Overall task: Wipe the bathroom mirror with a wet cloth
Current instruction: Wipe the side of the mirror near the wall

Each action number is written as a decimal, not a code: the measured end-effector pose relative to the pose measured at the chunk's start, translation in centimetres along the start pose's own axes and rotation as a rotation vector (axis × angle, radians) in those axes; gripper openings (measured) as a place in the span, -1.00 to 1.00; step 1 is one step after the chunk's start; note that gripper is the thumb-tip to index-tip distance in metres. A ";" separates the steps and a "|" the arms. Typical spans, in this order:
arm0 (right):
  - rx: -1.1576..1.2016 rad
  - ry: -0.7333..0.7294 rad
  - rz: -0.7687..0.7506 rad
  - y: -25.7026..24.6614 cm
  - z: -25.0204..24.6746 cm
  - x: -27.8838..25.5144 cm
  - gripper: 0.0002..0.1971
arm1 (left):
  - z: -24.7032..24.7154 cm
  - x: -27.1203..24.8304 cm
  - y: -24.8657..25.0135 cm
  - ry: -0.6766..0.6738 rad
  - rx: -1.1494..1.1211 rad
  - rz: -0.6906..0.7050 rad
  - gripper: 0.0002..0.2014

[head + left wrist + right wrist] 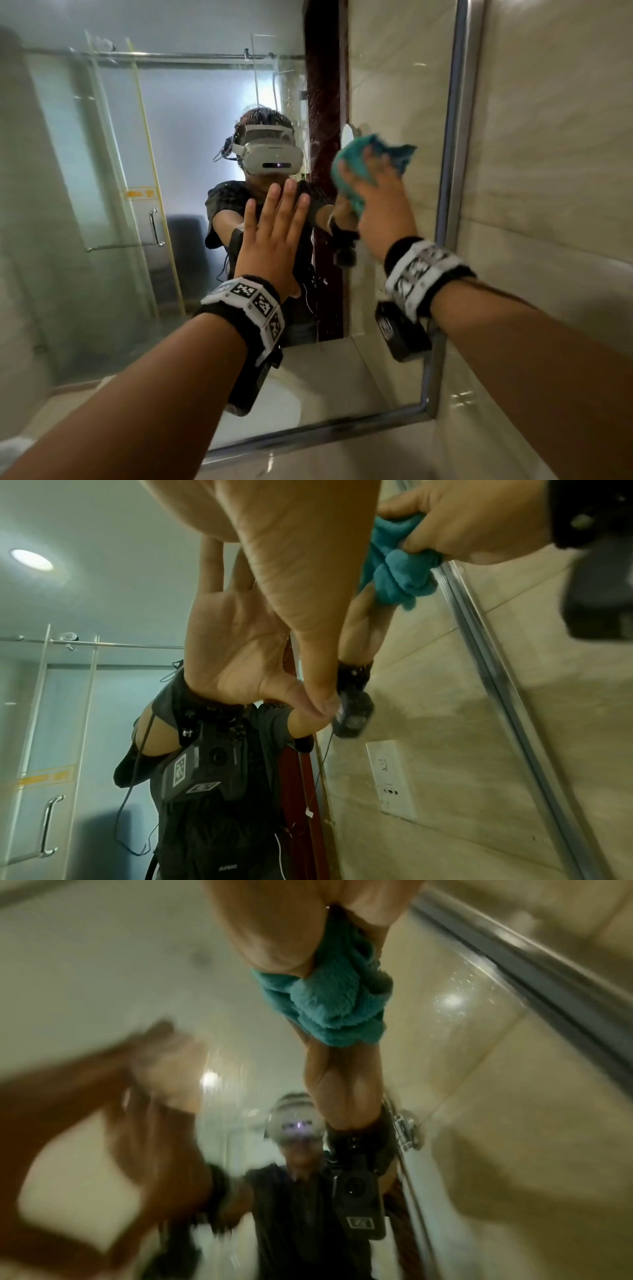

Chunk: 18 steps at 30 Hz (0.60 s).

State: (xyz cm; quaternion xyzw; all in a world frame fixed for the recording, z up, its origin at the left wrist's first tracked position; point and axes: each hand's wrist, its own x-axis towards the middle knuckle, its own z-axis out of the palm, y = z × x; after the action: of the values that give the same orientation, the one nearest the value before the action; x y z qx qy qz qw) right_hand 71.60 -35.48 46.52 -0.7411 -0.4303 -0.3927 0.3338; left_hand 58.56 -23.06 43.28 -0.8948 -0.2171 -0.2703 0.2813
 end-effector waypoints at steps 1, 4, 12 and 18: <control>-0.024 -0.041 -0.111 -0.2 1.0 -2.0 -0.21 | 0.1 0.1 0.1 0.006 0.006 -0.006 0.47; -0.103 -0.240 -0.365 0.4 4.3 -8.3 -0.38 | 0.3 0.1 0.2 0.014 0.002 -0.009 0.48; -0.040 -0.203 -0.113 4.6 1.8 -7.2 -0.28 | 0.3 0.2 0.2 0.026 -0.005 -0.014 0.51; 0.049 0.103 0.238 4.8 -0.3 -4.2 -0.40 | 0.8 0.3 0.1 0.040 0.004 -0.021 0.51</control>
State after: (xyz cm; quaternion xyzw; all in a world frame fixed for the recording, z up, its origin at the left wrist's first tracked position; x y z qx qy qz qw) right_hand 74.43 -39.29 42.26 -0.7573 -0.3310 -0.3773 0.4179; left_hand 59.15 -22.63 42.90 -0.8864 -0.2211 -0.2908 0.2845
